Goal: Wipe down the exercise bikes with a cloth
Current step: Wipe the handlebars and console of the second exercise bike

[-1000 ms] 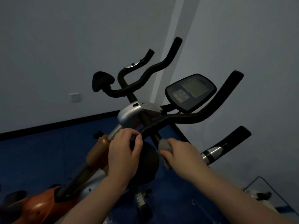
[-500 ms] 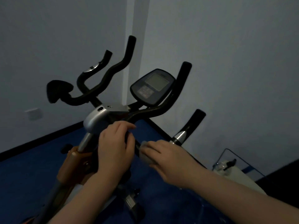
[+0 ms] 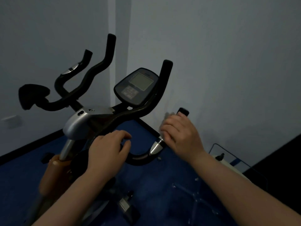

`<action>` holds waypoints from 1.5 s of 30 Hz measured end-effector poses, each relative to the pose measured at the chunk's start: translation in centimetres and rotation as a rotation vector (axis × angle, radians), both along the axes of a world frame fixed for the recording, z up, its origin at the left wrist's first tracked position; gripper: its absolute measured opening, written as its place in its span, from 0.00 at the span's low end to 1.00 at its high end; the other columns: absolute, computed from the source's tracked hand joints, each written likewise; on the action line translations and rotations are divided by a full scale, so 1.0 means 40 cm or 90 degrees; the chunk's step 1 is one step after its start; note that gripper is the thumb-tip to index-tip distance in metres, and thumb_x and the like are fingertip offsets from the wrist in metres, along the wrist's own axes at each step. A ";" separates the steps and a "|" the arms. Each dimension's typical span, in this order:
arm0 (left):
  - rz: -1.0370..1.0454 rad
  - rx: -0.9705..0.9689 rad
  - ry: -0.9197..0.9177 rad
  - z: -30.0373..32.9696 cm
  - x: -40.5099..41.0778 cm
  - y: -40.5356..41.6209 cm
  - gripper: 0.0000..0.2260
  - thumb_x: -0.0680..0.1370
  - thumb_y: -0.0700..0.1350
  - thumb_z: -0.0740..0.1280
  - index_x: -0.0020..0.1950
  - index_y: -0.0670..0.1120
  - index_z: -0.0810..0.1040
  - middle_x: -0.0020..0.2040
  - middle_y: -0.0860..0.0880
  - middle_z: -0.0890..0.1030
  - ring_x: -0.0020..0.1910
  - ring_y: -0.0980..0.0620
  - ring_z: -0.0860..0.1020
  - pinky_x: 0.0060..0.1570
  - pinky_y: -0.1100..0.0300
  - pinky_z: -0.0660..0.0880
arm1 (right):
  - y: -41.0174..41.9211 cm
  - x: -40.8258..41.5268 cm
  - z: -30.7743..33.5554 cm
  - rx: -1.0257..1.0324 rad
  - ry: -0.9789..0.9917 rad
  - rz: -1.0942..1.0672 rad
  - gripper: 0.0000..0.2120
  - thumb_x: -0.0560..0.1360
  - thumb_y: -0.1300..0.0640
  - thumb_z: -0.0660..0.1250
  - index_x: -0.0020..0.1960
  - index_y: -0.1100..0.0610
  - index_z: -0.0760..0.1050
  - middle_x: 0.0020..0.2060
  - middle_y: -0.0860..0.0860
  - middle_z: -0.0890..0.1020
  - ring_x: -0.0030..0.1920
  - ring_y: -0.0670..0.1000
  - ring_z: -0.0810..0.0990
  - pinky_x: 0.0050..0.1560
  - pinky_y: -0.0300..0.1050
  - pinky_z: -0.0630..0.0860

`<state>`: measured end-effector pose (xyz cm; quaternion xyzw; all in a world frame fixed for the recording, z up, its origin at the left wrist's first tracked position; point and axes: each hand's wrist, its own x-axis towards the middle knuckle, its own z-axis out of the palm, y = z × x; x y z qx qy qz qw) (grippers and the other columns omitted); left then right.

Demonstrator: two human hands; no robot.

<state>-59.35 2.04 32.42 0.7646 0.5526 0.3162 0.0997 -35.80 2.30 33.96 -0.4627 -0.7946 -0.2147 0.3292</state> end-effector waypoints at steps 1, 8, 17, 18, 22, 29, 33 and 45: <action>0.001 -0.006 0.009 0.000 0.000 -0.001 0.08 0.78 0.50 0.62 0.54 0.55 0.79 0.48 0.58 0.81 0.40 0.58 0.76 0.47 0.58 0.69 | -0.005 -0.016 -0.015 0.007 0.047 -0.022 0.06 0.75 0.62 0.66 0.43 0.62 0.81 0.44 0.55 0.82 0.50 0.57 0.80 0.68 0.53 0.66; 0.005 -0.017 0.029 -0.001 0.001 0.000 0.08 0.78 0.50 0.61 0.53 0.56 0.79 0.48 0.59 0.81 0.45 0.58 0.77 0.51 0.58 0.69 | 0.029 0.033 -0.001 0.073 -0.152 0.147 0.08 0.76 0.58 0.65 0.45 0.60 0.82 0.44 0.55 0.83 0.48 0.56 0.80 0.63 0.49 0.68; 0.005 -0.017 0.032 -0.005 -0.003 -0.003 0.07 0.78 0.50 0.61 0.51 0.57 0.78 0.47 0.61 0.80 0.44 0.60 0.76 0.53 0.59 0.68 | 0.128 0.095 0.122 0.075 -0.323 0.145 0.13 0.76 0.55 0.61 0.35 0.57 0.78 0.33 0.52 0.79 0.33 0.54 0.77 0.28 0.46 0.73; 0.004 -0.017 0.032 -0.005 -0.004 -0.002 0.07 0.78 0.50 0.61 0.51 0.58 0.78 0.47 0.61 0.81 0.45 0.60 0.77 0.54 0.59 0.68 | 0.128 0.092 0.116 0.077 -0.279 0.133 0.14 0.76 0.55 0.60 0.35 0.57 0.78 0.33 0.52 0.80 0.33 0.54 0.77 0.27 0.46 0.73; -0.004 -0.017 0.043 -0.006 -0.003 -0.002 0.07 0.78 0.50 0.61 0.51 0.57 0.78 0.48 0.61 0.81 0.47 0.60 0.77 0.55 0.59 0.67 | 0.122 0.074 0.097 0.101 -0.063 0.069 0.15 0.77 0.57 0.60 0.36 0.60 0.78 0.33 0.53 0.80 0.33 0.54 0.78 0.28 0.48 0.75; 0.010 -0.006 0.026 -0.001 0.000 -0.010 0.06 0.77 0.47 0.63 0.49 0.56 0.79 0.38 0.62 0.75 0.38 0.61 0.75 0.53 0.60 0.67 | 0.095 0.080 0.125 0.198 0.480 -0.248 0.11 0.78 0.62 0.59 0.40 0.66 0.74 0.36 0.61 0.78 0.36 0.58 0.77 0.37 0.40 0.64; 0.064 0.025 -0.119 0.004 -0.003 -0.013 0.06 0.76 0.43 0.66 0.47 0.53 0.81 0.37 0.61 0.78 0.31 0.64 0.73 0.34 0.68 0.66 | 0.022 0.043 0.084 0.166 0.257 -0.029 0.14 0.80 0.56 0.58 0.43 0.62 0.77 0.41 0.57 0.80 0.43 0.55 0.77 0.47 0.45 0.72; 0.337 0.047 -0.256 -0.071 -0.072 -0.065 0.08 0.78 0.48 0.62 0.55 0.50 0.74 0.49 0.55 0.73 0.52 0.51 0.74 0.52 0.51 0.73 | -0.137 -0.240 -0.074 -0.292 -0.114 0.005 0.25 0.78 0.49 0.59 0.70 0.62 0.66 0.60 0.57 0.77 0.59 0.56 0.75 0.68 0.53 0.67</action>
